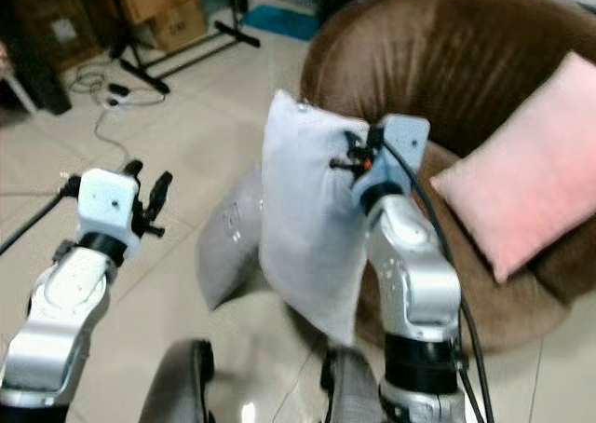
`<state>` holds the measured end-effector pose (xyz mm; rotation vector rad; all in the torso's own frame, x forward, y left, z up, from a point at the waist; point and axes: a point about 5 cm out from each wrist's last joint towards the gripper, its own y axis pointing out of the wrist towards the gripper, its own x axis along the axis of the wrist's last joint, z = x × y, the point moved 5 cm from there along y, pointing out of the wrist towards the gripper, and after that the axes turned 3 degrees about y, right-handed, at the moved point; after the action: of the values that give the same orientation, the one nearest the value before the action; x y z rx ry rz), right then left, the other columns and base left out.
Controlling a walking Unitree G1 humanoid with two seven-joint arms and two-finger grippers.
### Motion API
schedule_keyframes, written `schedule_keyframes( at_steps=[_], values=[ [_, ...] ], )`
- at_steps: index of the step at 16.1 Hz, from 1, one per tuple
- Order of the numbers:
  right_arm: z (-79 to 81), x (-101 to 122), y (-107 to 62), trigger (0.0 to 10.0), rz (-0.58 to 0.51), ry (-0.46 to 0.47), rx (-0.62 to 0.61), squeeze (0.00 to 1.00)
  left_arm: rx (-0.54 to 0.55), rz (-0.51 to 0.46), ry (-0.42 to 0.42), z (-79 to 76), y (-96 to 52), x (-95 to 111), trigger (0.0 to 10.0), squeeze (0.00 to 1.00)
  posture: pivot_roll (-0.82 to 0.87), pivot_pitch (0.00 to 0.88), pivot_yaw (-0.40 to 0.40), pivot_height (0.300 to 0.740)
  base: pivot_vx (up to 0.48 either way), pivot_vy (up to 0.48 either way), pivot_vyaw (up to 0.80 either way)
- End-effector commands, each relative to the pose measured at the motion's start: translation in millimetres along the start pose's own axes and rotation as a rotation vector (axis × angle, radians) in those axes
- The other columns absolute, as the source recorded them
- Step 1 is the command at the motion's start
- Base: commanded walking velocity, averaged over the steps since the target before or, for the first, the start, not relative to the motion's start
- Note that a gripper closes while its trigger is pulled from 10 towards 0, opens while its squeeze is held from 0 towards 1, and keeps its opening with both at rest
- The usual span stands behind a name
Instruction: Move the pillow to the sofa from floor
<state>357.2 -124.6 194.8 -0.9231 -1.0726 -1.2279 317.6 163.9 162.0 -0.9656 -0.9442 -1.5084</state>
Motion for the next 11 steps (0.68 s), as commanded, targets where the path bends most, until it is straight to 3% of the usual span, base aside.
schedule_keyframes(
  at_steps=[1, 5, 7, 11],
  values=[
    [8.0, 24, -1.4, 10.0, -0.105, 0.003, 0.032, 0.00, 0.022, -0.017, 0.009, 4.3, 0.9, 4, 10.0, 0.00, 0.08, 0.000, -0.049, 0.682, 0.000, 0.000, 0.00],
    [8.4, 17, -3.1, 10.0, -0.098, -0.018, 0.034, 0.00, 0.015, -0.024, 0.026, 2.6, 0.9, 5, 10.0, 0.00, 0.08, 0.000, -0.051, 0.717, 0.000, 0.000, 0.00],
    [-4.0, 24, -1.6, 10.0, -0.125, -0.100, -0.038, 0.00, 0.025, -0.037, 0.017, 3.5, 2.4, 8, 10.0, 0.00, 0.07, 0.000, -0.054, 0.737, 0.000, 0.000, 0.00],
    [-7.6, 27, -0.5, 10.0, -0.125, -0.105, -0.052, 0.00, 0.019, -0.036, 0.015, 2.4, 3.5, 8, 10.0, 0.00, 0.07, 0.000, -0.054, 0.740, 0.000, 0.000, 0.00]
  ],
)
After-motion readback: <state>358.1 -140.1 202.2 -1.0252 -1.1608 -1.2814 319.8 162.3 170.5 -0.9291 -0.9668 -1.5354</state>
